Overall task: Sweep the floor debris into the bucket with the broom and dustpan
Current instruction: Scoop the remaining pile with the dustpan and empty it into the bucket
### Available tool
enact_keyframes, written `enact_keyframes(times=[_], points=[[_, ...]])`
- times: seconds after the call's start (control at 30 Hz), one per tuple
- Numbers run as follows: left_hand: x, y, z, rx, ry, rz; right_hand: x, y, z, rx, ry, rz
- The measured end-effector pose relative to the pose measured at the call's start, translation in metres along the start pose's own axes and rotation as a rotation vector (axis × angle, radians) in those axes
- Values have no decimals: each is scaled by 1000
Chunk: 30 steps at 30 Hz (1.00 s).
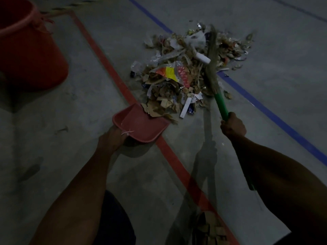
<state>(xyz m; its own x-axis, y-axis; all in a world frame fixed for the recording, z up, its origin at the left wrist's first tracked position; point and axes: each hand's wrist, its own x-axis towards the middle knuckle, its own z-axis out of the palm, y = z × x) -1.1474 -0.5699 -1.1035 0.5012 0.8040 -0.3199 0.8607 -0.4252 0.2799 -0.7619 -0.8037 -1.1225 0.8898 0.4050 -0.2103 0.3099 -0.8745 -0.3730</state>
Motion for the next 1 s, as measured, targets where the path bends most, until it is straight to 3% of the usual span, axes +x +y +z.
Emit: enact_keyframes(times=[0.37,0.7,1.0], points=[[48,19,-9,30,-53,-4,12,20,18,-25,-167,-154],[79,31,-2,122,-60,36,-27,11,36,1,-294,-312],[64,43,-1,91,-32,92,-58,31,28,-15,-302,-331]])
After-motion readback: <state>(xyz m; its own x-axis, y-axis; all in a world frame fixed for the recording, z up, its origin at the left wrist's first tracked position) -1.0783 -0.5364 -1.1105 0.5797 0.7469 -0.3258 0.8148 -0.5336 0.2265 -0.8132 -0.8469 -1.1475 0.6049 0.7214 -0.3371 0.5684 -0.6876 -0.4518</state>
